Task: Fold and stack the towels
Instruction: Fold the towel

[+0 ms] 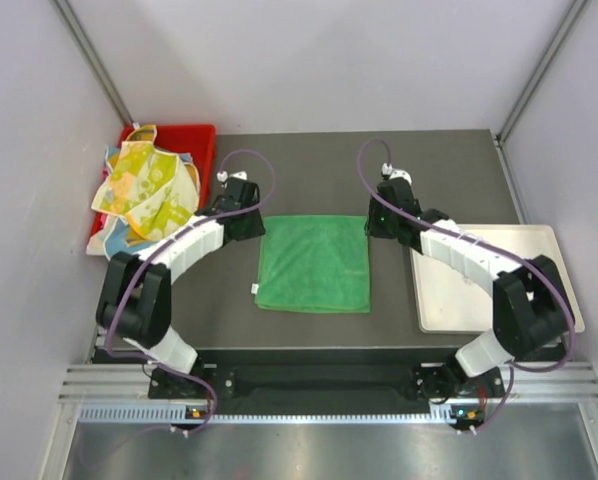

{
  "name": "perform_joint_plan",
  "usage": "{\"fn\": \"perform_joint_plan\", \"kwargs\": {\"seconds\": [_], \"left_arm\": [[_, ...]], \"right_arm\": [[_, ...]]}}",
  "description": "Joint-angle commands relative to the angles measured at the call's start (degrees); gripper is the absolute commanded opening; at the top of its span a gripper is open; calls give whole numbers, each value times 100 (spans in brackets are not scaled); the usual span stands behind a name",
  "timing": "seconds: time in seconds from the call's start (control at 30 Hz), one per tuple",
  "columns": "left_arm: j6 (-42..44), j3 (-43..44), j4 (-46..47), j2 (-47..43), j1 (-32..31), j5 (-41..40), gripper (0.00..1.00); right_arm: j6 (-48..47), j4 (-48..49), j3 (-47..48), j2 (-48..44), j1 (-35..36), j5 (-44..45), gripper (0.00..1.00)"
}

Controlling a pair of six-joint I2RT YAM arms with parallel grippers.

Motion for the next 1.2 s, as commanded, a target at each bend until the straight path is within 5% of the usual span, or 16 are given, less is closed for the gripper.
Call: {"fn": "perform_joint_plan", "kwargs": {"seconds": [0.0,0.47,1.17], "left_arm": [[421,424,643,403,325,586,35],[413,1575,576,1819,475,1343,29],[448,1382,338,1749,492,789,31]], "right_arm": [[-377,309,475,399,-232,-264,33],[-79,458,10,567,-31,-405,31],[282,581,-544,426,594,-326,26]]}}
